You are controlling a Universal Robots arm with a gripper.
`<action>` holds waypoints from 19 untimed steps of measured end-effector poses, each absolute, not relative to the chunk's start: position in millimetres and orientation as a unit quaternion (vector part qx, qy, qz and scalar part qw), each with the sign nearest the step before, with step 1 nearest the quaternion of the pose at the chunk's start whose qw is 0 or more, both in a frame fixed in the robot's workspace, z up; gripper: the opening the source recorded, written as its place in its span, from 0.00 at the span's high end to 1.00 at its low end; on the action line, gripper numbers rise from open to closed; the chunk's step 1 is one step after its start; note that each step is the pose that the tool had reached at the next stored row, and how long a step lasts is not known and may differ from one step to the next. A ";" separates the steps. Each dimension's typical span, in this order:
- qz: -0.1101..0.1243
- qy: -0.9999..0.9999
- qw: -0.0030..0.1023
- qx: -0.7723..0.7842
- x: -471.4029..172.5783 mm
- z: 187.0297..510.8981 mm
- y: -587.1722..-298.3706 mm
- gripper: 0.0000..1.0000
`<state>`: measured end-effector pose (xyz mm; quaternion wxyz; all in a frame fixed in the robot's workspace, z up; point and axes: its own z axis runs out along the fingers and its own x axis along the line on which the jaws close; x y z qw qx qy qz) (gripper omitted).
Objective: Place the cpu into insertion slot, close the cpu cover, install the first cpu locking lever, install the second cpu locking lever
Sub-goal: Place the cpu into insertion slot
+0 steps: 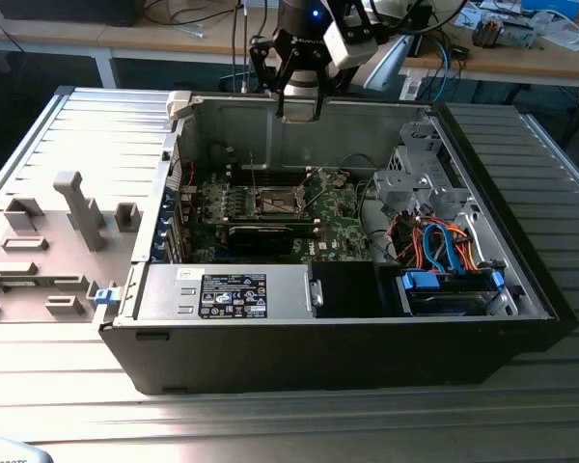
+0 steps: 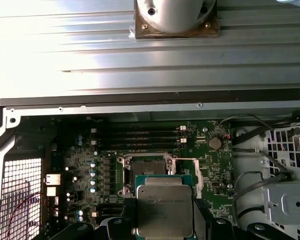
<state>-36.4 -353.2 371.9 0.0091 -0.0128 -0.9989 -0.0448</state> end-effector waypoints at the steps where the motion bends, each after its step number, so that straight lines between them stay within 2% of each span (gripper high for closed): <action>1: -0.045 -0.999 0.009 -0.013 -36.5 371.6 -353.2 0.46; 19: -0.045 -0.999 0.009 -0.013 -36.6 367.2 -353.2 0.46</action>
